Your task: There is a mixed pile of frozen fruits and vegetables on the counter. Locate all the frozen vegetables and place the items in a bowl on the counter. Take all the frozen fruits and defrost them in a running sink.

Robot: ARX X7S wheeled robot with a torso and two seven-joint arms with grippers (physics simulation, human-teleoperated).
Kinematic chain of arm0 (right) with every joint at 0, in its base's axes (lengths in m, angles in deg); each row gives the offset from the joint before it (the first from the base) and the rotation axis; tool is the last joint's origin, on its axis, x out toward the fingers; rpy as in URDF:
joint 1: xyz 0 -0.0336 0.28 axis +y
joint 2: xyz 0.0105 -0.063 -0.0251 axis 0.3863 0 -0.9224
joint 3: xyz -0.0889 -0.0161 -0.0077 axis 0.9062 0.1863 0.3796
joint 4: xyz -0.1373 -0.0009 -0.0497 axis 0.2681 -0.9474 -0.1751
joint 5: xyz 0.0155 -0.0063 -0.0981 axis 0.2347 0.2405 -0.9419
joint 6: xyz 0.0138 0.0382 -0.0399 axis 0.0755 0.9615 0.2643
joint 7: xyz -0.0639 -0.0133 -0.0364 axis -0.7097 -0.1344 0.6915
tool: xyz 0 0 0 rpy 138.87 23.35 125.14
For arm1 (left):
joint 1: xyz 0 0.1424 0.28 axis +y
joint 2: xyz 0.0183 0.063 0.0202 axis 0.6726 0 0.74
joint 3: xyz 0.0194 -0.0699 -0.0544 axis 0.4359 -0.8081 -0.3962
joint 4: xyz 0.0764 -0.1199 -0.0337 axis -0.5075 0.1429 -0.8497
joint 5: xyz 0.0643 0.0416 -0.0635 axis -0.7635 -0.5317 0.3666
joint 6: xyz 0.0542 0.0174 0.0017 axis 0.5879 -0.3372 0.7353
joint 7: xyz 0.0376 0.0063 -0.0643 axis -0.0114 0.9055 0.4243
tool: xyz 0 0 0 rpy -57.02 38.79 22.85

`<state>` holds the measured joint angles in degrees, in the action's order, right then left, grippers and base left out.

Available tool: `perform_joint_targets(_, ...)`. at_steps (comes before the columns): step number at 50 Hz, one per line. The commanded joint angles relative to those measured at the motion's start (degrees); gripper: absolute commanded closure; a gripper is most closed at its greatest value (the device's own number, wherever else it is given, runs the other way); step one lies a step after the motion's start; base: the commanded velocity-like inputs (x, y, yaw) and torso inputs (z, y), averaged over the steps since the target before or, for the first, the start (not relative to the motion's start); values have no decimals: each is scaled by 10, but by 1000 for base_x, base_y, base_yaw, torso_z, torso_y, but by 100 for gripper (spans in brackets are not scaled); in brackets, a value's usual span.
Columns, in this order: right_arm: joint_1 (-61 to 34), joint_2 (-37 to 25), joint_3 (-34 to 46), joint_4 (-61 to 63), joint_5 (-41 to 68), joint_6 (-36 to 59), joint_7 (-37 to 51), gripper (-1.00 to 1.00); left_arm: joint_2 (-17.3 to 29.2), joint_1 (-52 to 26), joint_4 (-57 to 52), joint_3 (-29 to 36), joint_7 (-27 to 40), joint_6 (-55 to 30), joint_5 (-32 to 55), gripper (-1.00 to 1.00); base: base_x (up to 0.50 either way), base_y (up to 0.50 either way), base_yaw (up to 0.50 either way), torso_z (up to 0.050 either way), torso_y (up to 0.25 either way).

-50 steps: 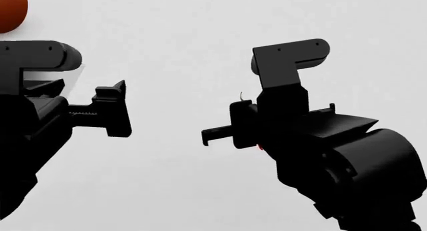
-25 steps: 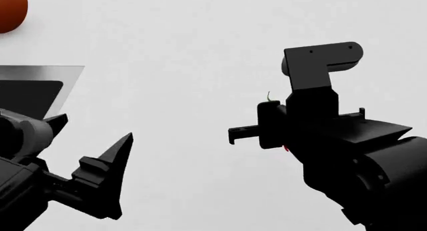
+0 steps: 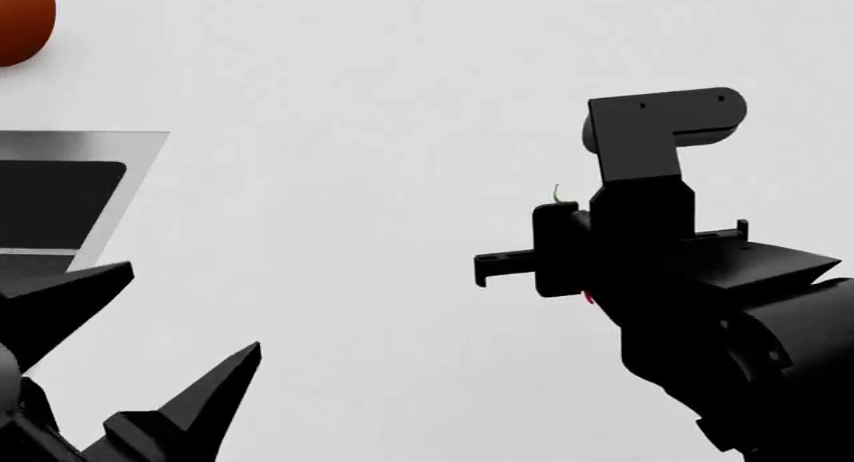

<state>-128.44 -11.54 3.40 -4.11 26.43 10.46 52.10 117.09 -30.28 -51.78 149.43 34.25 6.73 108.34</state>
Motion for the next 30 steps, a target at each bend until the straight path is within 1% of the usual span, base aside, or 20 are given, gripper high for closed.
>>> perform_joint_targets(1, -2, -1, 4, -5, -3, -4, -3, 100, 32, -21, -11, -14, -62, -9, 35, -100, 0, 0, 0, 0, 0)
perform_joint_targets(13, -6, -2, 11, -16, -8, -11, -7, 100, 47, -36, -35, -23, -95, -20, 70, -100, 0, 0, 0, 0, 0)
perform_joint_targets(21, -6, -2, 15, -26, -11, -18, -11, 100, 44, -29, -47, -15, -118, -35, 76, -100, 0, 0, 0, 0, 0)
perform_joint_targets(30, -5, -3, 16, -25, -10, -17, -9, 100, 45, -28, -61, -14, -128, -37, 88, -100, 0, 0, 0, 0, 0)
